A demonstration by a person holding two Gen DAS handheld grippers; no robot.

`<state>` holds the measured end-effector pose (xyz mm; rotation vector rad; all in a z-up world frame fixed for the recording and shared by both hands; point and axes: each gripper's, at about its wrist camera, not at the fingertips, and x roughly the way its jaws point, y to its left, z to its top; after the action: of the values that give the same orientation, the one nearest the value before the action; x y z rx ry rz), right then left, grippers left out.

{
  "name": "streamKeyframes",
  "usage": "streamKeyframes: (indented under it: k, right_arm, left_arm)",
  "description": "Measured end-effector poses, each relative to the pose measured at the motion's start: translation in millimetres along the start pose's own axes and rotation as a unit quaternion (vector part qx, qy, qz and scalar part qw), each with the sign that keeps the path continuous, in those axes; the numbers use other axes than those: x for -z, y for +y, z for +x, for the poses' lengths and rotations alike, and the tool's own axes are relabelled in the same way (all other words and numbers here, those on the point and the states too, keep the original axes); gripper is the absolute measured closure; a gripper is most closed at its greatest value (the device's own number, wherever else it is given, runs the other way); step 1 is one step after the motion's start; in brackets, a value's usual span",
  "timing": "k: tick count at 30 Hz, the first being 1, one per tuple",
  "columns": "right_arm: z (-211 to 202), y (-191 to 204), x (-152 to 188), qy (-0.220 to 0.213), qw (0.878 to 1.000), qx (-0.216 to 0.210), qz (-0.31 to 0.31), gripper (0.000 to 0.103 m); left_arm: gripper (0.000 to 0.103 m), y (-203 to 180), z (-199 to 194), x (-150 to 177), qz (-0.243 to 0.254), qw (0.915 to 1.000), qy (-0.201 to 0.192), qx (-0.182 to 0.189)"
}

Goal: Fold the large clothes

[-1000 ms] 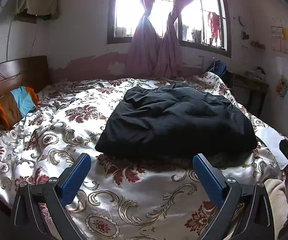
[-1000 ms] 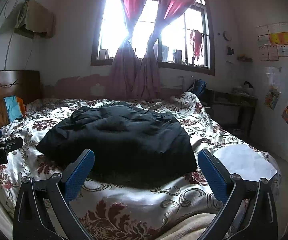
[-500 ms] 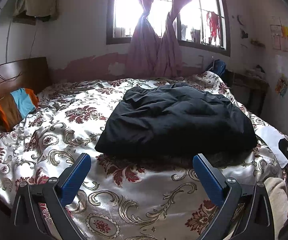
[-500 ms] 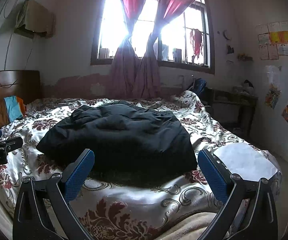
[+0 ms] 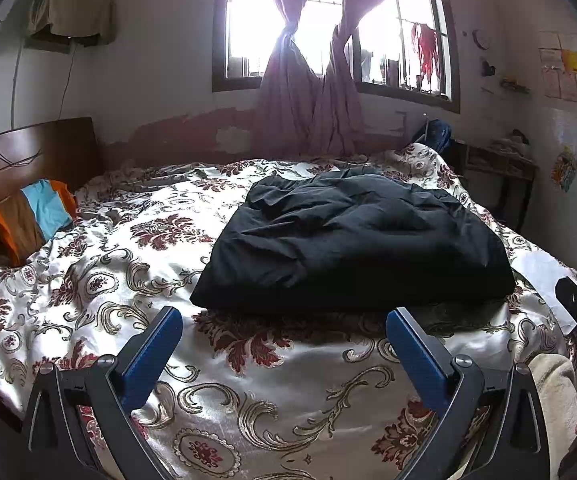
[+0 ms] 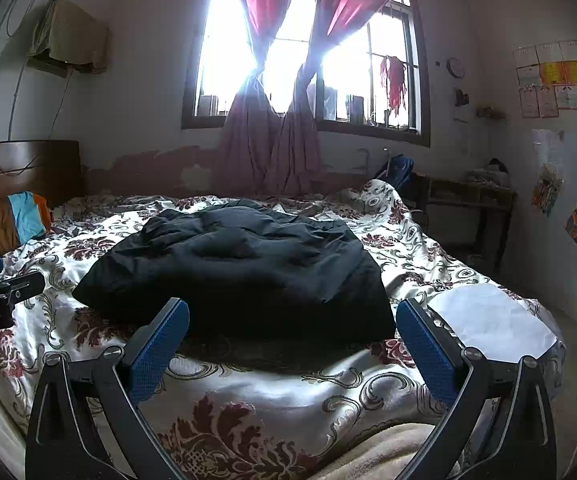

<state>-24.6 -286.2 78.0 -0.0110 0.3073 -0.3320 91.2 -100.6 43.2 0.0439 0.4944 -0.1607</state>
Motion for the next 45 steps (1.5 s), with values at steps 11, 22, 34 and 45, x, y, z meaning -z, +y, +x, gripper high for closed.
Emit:
streamKeyframes:
  k: [11, 22, 34, 45]
  right_arm:
    - [0.1, 0.8, 2.9, 0.003, 1.000, 0.000, -0.001, 0.001]
    - [0.6, 1.1, 3.4, 0.005, 1.000, 0.001, -0.001, 0.001]
    - [0.6, 0.6, 2.9, 0.005, 1.000, 0.000, 0.000, 0.001]
    - [0.9, -0.7, 4.2, 0.005, 1.000, 0.001, 0.004, 0.001]
  left_arm:
    - [0.000, 0.0, -0.2, 0.2, 0.000, 1.0000, 0.000, 0.000]
    - [0.000, 1.3, -1.4, -1.4, 0.001, 1.0000, -0.001, 0.001]
    - [0.000, 1.1, -1.4, -1.2, 0.001, 1.0000, -0.001, 0.001]
    - [0.000, 2.3, -2.5, -1.8, 0.002, 1.0000, 0.000, 0.001]
